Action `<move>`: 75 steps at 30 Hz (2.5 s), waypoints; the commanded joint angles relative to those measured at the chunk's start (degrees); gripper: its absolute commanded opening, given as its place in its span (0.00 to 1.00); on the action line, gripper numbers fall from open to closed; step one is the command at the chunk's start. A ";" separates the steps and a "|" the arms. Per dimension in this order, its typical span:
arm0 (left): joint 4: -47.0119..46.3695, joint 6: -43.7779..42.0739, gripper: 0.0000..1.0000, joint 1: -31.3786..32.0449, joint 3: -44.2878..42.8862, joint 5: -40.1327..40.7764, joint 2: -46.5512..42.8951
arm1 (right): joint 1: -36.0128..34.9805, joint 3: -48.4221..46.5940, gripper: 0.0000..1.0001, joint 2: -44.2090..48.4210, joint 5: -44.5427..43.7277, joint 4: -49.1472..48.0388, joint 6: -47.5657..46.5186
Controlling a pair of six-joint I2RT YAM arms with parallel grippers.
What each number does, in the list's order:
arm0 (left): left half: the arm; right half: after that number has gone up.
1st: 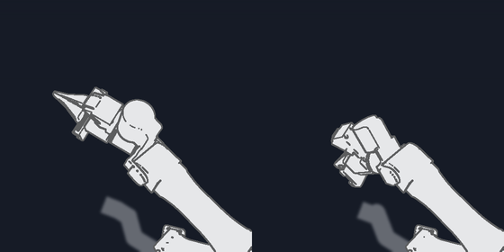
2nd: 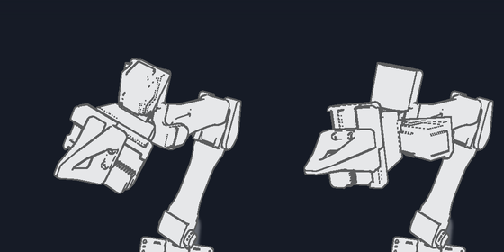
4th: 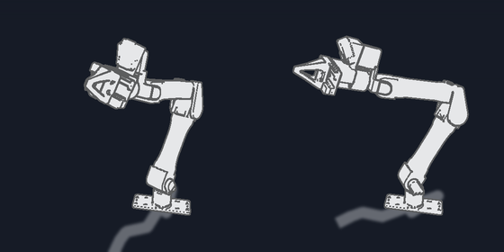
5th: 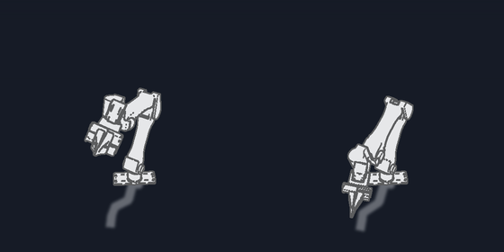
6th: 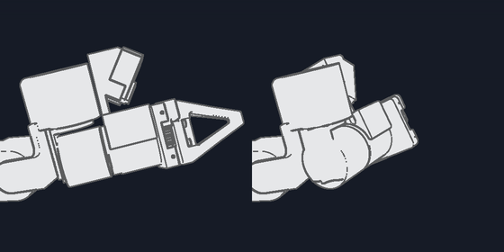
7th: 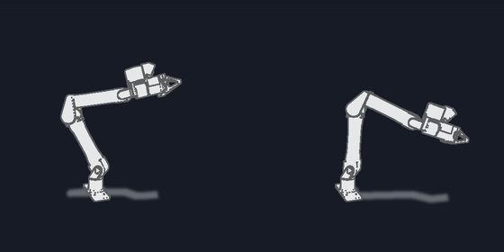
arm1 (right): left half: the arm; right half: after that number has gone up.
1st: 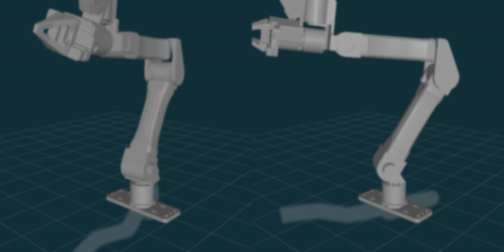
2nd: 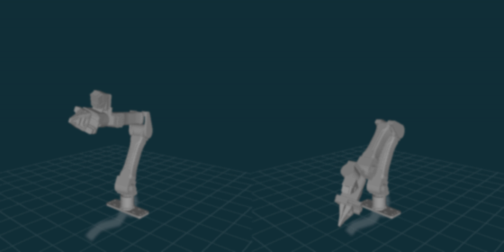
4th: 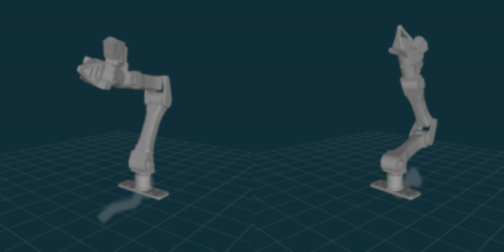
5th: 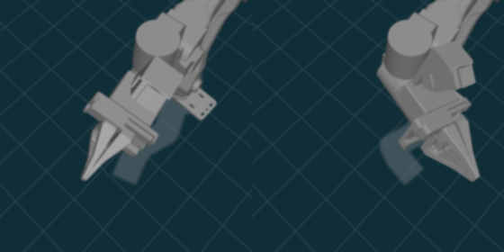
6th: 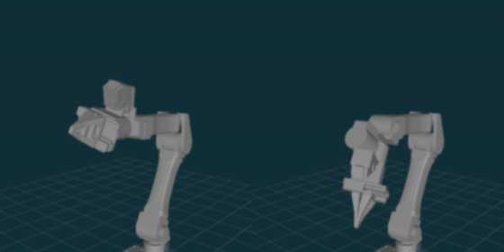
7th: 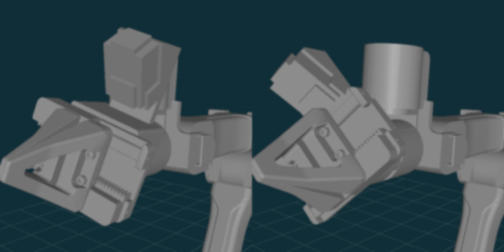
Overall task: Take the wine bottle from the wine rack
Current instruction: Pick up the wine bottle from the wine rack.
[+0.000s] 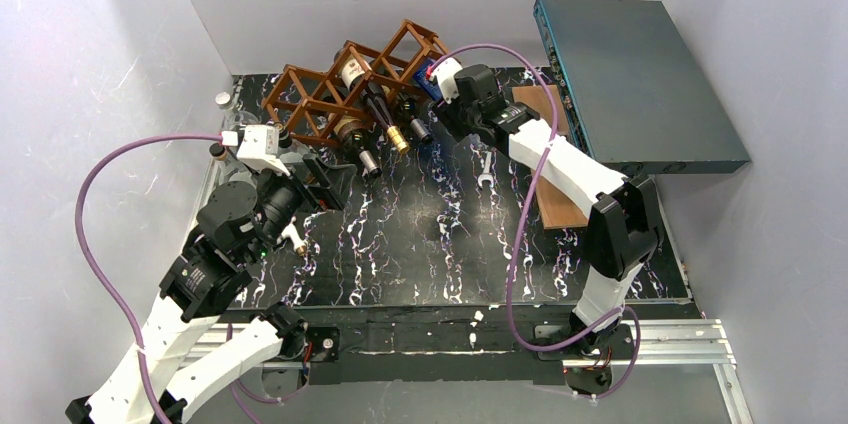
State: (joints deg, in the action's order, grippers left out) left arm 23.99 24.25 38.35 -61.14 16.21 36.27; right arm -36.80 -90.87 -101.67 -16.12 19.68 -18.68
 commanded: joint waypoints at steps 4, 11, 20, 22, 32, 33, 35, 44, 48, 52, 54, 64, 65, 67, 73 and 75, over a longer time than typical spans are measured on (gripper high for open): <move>-0.96 0.36 0.98 -0.32 0.65 -0.56 -0.15 | -0.69 0.19 0.01 4.77 6.25 -13.43 3.97; -1.05 0.36 0.98 -0.30 0.61 -0.65 -0.06 | -0.47 -3.43 0.01 4.81 6.79 -11.81 4.00; -1.14 0.36 0.98 -0.29 0.33 -1.09 0.12 | 0.01 -8.47 0.01 4.68 7.36 -9.28 3.85; -1.14 0.36 0.98 -0.34 0.19 -1.16 0.20 | 0.06 -9.63 0.01 4.28 7.52 -8.93 3.68; -1.14 0.27 0.98 -0.31 -0.27 -1.62 0.82 | 0.06 -13.81 0.01 2.31 8.56 -8.40 3.23; -1.18 0.27 0.98 -0.29 -0.35 -1.62 0.86 | 0.06 -14.31 0.01 2.20 8.54 -8.24 3.21; -1.14 0.29 0.98 -0.34 -0.46 -1.68 1.11 | 0.06 -15.08 0.01 1.97 8.56 -8.01 2.97; -1.39 0.49 0.98 -0.31 -0.30 -2.14 1.58 | 0.15 -17.11 0.01 1.21 8.90 -7.46 2.92; -1.48 0.53 0.98 -0.36 -0.29 -2.23 1.61 | 0.17 -17.23 0.01 1.12 9.00 -7.40 2.94; -1.56 0.69 0.98 -0.30 -0.09 -2.40 1.61 | 0.15 -16.88 0.01 1.33 9.22 -7.38 2.94; -1.66 0.84 0.98 -0.30 0.05 -2.60 1.59 | 0.25 -16.21 0.01 1.66 9.37 -7.33 3.07; -2.45 1.37 0.98 -0.29 0.81 -3.52 1.78 | 1.20 -10.51 0.01 4.27 11.71 -8.76 6.56; -2.53 1.45 0.98 -0.25 0.77 -3.60 1.83 | 1.32 -9.87 0.01 4.34 11.91 -9.11 7.26; -2.54 1.57 0.98 -0.29 0.88 -3.80 1.87 | 1.62 -9.03 0.01 4.22 12.73 -9.74 8.90; -2.63 1.94 0.98 -0.29 1.00 -4.08 1.87 | 2.34 -6.66 0.01 3.76 13.49 -11.78 12.59; -2.76 2.14 0.98 -0.33 1.12 -4.16 1.92 | 3.24 -5.75 0.01 3.92 14.28 -12.42 14.83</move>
State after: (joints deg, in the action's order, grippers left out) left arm 22.65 25.93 38.35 -60.47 12.62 37.93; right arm -33.52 -95.85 -103.55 -8.73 23.14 -8.21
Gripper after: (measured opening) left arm 0.981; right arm 0.707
